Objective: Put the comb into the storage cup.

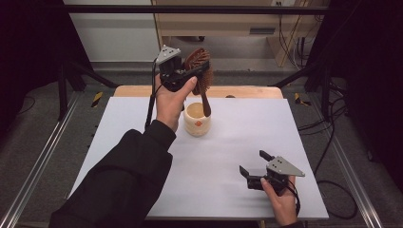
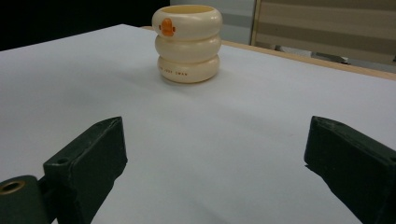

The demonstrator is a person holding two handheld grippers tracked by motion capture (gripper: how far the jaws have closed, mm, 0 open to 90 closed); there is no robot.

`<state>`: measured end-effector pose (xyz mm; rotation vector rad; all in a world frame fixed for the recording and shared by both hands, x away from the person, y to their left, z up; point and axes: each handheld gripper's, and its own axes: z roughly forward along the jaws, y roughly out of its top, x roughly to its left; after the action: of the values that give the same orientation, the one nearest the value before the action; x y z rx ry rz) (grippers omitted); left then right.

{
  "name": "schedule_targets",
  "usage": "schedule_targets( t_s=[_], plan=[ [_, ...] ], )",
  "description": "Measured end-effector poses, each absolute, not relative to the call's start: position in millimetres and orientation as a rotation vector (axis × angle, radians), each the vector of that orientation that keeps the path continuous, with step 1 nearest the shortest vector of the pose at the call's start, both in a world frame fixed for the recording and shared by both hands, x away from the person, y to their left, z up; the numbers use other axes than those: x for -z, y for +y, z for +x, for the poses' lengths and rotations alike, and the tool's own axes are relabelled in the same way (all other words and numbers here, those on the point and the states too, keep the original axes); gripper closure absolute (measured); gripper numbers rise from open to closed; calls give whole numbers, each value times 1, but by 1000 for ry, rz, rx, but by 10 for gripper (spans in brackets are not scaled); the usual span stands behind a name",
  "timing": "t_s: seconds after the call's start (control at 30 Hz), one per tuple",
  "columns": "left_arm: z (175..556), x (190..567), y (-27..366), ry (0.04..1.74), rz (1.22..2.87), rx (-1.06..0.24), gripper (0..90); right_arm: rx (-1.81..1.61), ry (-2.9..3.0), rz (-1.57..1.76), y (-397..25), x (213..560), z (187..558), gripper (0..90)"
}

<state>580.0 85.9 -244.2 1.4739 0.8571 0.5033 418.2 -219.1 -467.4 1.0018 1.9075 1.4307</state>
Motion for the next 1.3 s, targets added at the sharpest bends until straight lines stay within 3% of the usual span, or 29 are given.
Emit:
schedule_targets(
  t_s=[1.3],
  plan=[
    [612,256,104,945,1417,-618,490,-1432,1916,994,-219,468,418,61]
  ],
)
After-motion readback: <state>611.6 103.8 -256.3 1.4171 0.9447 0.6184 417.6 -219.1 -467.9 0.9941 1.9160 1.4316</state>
